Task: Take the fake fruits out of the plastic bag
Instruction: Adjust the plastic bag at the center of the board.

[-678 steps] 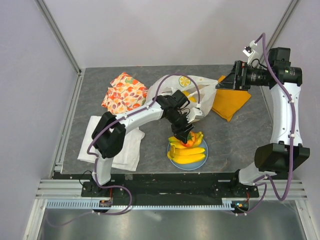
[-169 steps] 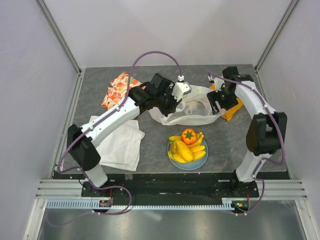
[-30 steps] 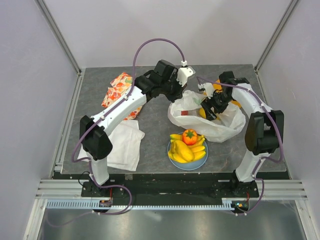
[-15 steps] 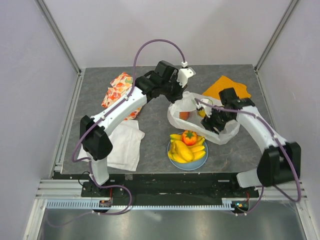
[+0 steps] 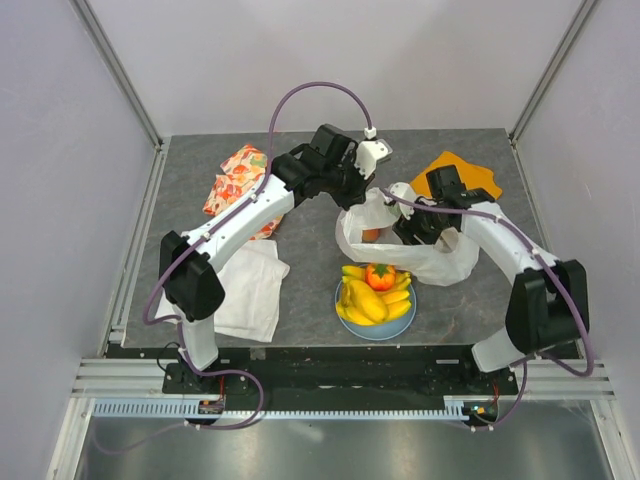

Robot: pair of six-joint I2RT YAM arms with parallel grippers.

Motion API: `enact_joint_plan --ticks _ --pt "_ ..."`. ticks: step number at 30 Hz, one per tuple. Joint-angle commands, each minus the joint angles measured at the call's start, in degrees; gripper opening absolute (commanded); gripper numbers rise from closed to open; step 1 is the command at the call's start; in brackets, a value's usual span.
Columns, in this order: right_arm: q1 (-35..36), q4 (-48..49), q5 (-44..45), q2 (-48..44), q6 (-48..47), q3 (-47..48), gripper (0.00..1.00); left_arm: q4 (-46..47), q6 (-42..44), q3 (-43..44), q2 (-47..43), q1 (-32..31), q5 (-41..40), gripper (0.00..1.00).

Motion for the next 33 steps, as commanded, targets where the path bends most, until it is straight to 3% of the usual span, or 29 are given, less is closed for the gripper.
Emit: enact_joint_plan --ticks 1,13,16,22,31,33 --pt "-1.5 3.7 1.2 4.7 2.2 7.1 0.67 0.0 1.4 -0.8 -3.5 -0.5 1.7 0.02" --pt "-2.0 4.0 3.4 14.5 3.2 14.4 0.71 0.0 1.1 -0.6 -2.8 -0.8 2.3 0.02" --pt "-1.8 5.0 2.7 13.3 1.7 13.8 0.75 0.2 0.8 -0.4 -2.4 -0.9 2.3 0.01" --pt "-0.8 5.0 6.2 19.6 0.2 14.7 0.85 0.3 0.6 0.9 -1.5 -0.9 2.5 0.02" --pt "-0.5 7.0 11.3 27.0 -0.4 17.1 0.86 0.4 0.8 0.9 -1.6 -0.9 2.0 0.01" --pt "-0.6 7.1 11.5 27.3 -0.6 17.4 0.78 0.4 0.9 0.8 -1.5 -0.9 1.5 0.02"
